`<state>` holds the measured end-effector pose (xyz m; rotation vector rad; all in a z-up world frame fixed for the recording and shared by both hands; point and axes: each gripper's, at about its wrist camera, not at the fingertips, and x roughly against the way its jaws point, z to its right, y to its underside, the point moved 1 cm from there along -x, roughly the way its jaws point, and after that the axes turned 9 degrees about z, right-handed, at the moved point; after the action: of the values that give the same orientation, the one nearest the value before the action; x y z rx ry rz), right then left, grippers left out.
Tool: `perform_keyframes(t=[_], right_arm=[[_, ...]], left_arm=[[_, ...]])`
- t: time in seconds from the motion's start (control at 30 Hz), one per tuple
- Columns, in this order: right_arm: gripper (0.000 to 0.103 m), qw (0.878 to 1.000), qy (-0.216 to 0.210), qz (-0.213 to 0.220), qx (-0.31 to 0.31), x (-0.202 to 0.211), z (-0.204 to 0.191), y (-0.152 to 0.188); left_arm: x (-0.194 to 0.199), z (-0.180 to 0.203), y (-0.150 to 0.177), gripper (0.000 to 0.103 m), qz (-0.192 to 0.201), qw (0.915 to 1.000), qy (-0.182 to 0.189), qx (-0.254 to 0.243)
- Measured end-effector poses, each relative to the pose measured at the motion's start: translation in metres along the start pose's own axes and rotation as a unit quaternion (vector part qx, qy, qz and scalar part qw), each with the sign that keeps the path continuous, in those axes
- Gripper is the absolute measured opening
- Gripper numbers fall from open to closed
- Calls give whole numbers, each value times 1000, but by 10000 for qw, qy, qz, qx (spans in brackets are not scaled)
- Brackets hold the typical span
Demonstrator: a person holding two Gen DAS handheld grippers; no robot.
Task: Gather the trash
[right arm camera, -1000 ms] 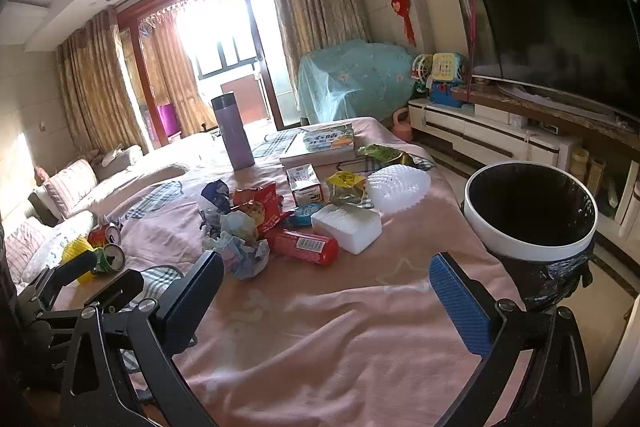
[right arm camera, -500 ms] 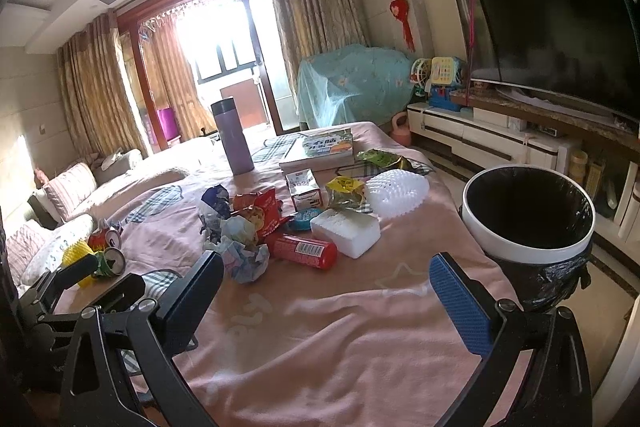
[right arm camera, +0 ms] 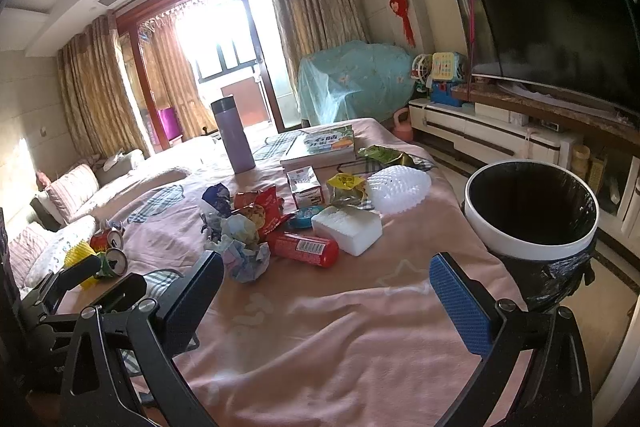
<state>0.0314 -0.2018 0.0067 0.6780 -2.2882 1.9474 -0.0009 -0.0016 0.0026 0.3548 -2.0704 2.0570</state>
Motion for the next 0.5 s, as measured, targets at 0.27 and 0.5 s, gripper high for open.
perform_keyframes(t=[0.27,0.5], right_arm=[[103,10000,-2,-56,-16,-4,3,0],[103,9998,-48,-184,-117,-15,13,-2]], left_arm=[[-8,2,-1,103,-105,9999,57,26],[-20,0,-3,103,-289,9995,91,83]])
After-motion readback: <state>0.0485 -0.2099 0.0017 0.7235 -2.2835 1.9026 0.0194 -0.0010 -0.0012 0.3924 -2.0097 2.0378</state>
